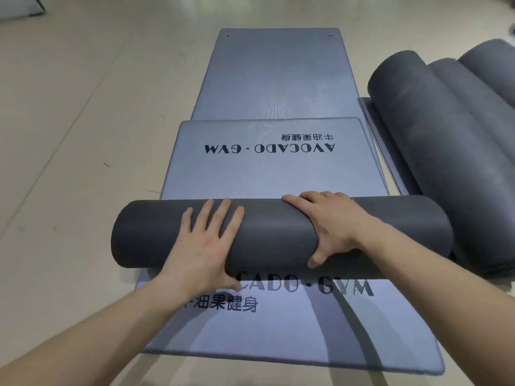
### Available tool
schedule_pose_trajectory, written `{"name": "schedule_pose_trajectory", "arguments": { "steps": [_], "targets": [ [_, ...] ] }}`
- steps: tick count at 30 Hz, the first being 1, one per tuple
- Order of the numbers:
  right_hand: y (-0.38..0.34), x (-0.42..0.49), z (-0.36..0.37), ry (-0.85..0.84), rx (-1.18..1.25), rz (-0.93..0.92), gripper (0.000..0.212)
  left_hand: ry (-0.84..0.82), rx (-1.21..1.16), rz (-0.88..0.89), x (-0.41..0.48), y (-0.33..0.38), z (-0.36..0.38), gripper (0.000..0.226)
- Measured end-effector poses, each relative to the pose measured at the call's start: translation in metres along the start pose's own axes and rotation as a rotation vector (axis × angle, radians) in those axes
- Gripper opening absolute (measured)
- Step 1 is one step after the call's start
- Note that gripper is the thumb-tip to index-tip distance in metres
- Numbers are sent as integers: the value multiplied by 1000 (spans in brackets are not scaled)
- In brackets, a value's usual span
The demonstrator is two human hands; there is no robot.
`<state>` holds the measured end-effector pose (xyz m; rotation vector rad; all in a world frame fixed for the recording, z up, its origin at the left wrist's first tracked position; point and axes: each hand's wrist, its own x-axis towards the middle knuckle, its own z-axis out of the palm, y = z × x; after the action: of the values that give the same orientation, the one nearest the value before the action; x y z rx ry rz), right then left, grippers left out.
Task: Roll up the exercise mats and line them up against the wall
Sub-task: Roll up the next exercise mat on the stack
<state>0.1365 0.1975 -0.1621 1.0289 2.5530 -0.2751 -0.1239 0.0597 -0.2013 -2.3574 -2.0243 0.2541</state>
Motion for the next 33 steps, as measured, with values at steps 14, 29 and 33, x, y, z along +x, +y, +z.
{"name": "schedule_pose_trajectory", "arguments": {
  "steps": [14,29,33],
  "targets": [
    [2,8,29,306,-219,151,135,-10,135,-114,37,-8,2,150],
    [-23,-29,8,130,-63,132,147,-569,-332,10,77,-42,-63,118],
    [-40,-33,42,172,-109,169,156,-492,-269,27,68,-40,-63,134]
  ]
}}
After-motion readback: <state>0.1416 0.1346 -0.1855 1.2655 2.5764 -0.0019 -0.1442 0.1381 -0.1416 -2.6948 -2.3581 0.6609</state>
